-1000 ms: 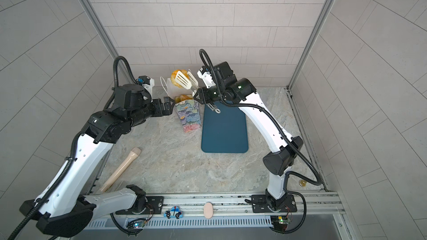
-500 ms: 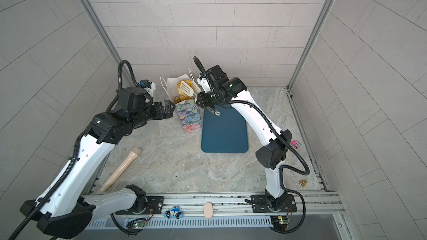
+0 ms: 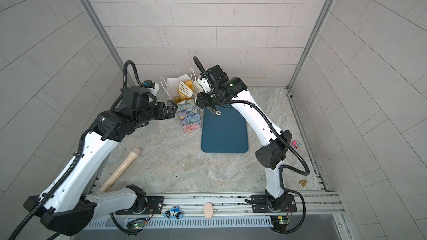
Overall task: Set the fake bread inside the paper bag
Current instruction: 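Lower the golden bun into the bag and open the tongs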
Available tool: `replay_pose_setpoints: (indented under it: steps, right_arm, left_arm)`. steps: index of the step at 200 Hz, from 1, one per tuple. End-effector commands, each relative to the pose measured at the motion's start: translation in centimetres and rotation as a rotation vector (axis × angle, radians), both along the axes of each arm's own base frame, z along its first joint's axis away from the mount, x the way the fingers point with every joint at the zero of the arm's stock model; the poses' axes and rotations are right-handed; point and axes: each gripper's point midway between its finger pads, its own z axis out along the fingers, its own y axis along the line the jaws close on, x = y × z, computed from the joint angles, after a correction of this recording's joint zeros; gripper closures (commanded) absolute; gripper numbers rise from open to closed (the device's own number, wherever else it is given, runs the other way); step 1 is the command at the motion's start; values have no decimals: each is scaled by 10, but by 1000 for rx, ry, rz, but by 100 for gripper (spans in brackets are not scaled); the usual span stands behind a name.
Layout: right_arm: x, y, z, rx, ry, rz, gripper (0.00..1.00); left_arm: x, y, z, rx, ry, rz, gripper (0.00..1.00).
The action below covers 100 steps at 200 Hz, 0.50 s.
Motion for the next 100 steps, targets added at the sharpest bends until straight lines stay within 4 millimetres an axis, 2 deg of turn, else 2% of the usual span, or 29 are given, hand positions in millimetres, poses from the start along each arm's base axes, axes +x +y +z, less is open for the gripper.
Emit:
replay_pose_setpoints:
  steps: [1,62,100]
  right_arm:
    - [1,0,25,25,-72,5,41]
    - [-1,-2,43,42,-113,5,41]
    - [-3,-12,57,27,-171,-6,41]
  left_arm:
    - [-1,1,-1,1,11,8,0]
    - [0,-4,2,3,2,-3,0]
    - [-1,-10,5,24,-11,-13,0]
